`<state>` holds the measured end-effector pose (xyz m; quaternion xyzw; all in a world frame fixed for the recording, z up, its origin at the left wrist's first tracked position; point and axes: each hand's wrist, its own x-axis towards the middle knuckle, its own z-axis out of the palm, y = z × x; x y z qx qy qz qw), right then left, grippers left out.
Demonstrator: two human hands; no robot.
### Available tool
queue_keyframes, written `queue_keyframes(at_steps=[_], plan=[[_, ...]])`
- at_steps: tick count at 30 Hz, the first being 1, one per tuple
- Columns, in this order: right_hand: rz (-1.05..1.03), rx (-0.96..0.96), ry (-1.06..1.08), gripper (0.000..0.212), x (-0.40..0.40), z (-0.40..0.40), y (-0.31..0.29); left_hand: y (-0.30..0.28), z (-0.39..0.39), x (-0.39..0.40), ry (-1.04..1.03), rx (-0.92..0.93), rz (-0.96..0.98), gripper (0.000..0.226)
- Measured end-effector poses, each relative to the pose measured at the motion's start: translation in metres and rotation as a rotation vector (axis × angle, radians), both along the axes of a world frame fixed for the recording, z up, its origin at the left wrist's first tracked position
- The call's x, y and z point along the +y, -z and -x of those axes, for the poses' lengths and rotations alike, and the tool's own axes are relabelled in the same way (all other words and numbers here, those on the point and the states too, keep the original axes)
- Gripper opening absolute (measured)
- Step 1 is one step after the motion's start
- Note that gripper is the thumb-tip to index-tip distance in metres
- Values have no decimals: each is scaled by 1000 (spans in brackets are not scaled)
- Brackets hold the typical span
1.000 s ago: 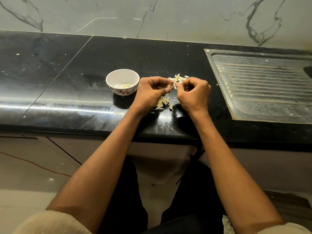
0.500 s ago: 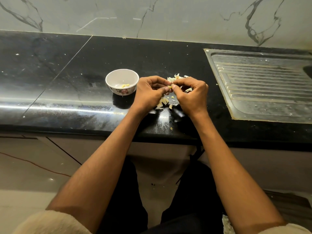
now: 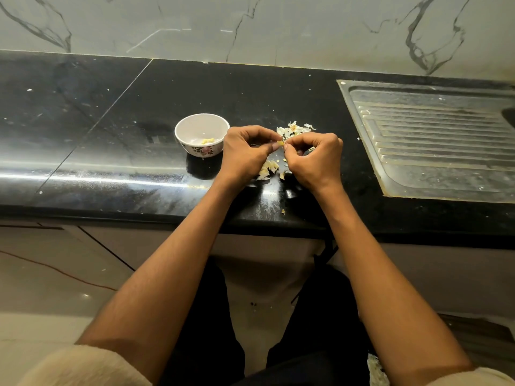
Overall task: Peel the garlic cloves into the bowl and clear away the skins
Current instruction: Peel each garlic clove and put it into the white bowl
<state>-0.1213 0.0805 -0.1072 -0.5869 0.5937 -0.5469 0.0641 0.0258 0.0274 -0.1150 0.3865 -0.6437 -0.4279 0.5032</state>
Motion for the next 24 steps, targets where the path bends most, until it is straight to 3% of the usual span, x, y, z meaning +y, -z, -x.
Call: queue_keyframes(at_steps=[10, 24], plan=[[-75, -177, -53, 8, -2, 0, -1, -2, -1, 2, 9, 23, -17, 18], [-195, -352, -103, 14, 2, -2, -3, -5, 0, 7, 18, -74, 111, 17]])
